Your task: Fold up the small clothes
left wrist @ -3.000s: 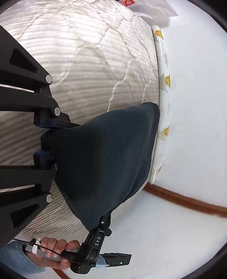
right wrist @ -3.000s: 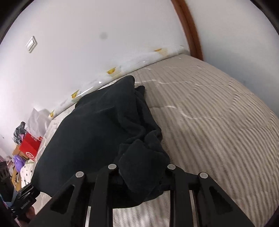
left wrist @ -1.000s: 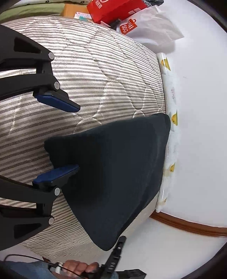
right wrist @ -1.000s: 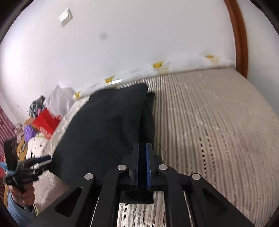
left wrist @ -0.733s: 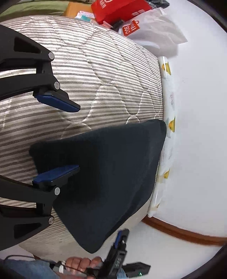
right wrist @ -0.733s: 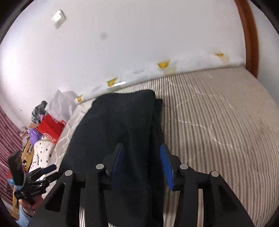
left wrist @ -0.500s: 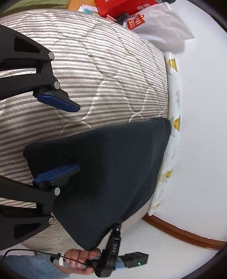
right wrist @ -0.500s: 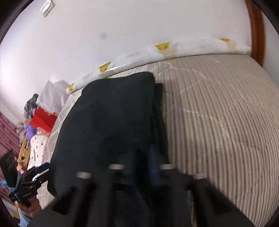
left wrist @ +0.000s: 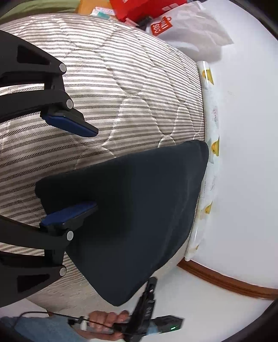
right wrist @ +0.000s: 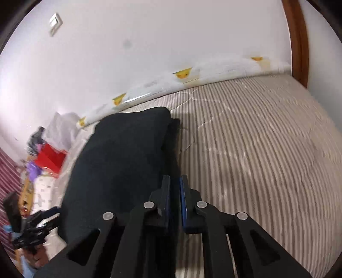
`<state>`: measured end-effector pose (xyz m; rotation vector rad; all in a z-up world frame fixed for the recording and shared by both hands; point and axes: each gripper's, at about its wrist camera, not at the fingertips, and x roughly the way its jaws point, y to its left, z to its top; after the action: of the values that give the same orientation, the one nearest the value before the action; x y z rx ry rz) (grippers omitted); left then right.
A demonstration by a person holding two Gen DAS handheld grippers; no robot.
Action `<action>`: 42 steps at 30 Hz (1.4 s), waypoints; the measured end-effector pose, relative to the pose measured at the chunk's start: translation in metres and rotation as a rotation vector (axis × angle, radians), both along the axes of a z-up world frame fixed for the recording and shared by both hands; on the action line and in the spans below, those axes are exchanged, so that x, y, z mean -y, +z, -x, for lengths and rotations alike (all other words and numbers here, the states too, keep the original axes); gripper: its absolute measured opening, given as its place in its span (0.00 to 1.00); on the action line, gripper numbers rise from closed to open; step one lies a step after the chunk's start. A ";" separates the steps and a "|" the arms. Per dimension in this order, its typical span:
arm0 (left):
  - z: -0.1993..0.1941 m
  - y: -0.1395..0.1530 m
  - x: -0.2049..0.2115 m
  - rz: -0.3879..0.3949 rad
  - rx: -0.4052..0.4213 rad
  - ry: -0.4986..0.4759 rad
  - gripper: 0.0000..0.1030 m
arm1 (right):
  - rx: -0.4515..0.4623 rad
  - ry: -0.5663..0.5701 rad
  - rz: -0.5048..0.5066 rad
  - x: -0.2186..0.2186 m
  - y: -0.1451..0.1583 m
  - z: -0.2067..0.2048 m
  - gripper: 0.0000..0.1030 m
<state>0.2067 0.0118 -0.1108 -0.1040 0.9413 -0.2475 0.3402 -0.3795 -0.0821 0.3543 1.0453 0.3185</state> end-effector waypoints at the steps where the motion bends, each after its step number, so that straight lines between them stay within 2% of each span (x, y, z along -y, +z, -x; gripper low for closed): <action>1: 0.000 0.000 -0.002 0.011 -0.001 0.002 0.60 | 0.004 0.002 -0.006 0.001 0.001 0.005 0.22; 3: 0.000 -0.001 -0.002 0.018 -0.001 0.007 0.60 | 0.016 0.012 -0.020 0.000 0.002 0.017 0.41; 7: 0.000 -0.001 0.002 -0.001 0.002 0.011 0.60 | 0.002 0.039 -0.047 -0.010 -0.006 0.026 0.41; 8: 0.000 -0.001 0.003 -0.005 0.002 0.012 0.60 | -0.010 0.045 -0.042 -0.014 -0.010 0.026 0.33; 9: 0.000 -0.001 0.003 -0.009 0.002 0.012 0.60 | -0.010 0.050 -0.031 -0.016 -0.013 0.028 0.10; 10: 0.000 -0.001 0.004 -0.015 0.002 0.012 0.60 | 0.006 0.053 -0.022 -0.018 -0.014 0.030 0.06; 12: -0.001 -0.001 0.004 -0.022 0.004 0.013 0.60 | 0.083 0.036 -0.057 -0.008 -0.007 0.037 0.05; 14: -0.001 0.002 0.005 -0.030 0.008 0.008 0.60 | 0.109 0.006 -0.129 0.006 -0.006 0.042 0.04; 15: -0.001 0.003 0.005 -0.029 0.013 0.007 0.60 | 0.103 -0.011 -0.138 0.011 -0.009 0.042 0.03; 19: -0.006 0.006 0.005 -0.021 0.024 0.009 0.60 | 0.017 -0.013 -0.065 0.008 -0.025 0.036 0.03; 23: -0.017 0.007 -0.001 -0.044 0.031 0.027 0.60 | 0.033 -0.049 0.124 0.007 0.001 0.018 0.09; 25: -0.029 0.008 -0.004 -0.056 0.027 0.041 0.60 | 0.045 -0.042 0.165 0.006 0.015 -0.002 0.10; 26: -0.035 0.008 -0.005 -0.062 0.026 0.046 0.59 | 0.042 -0.039 0.167 0.004 0.019 -0.014 0.16; 27: -0.040 0.009 -0.006 -0.067 0.027 0.049 0.59 | 0.032 -0.032 0.163 0.001 0.022 -0.028 0.28; 29: -0.054 0.011 -0.007 -0.082 0.031 0.052 0.59 | 0.011 -0.009 0.145 -0.007 0.023 -0.058 0.44; 33: -0.078 0.013 -0.011 -0.080 0.032 0.049 0.59 | -0.008 0.031 0.160 -0.031 0.014 -0.101 0.44; 39: -0.093 0.009 -0.009 -0.077 0.042 0.008 0.59 | -0.118 0.041 0.160 -0.056 -0.027 -0.149 0.44; 42: -0.100 0.002 -0.006 -0.073 0.028 -0.012 0.59 | -0.141 0.031 0.119 -0.061 -0.041 -0.162 0.42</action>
<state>0.3068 0.0174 -0.1092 -0.0275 0.9222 -0.2250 0.5020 -0.3185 -0.1229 0.2558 1.2031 0.2602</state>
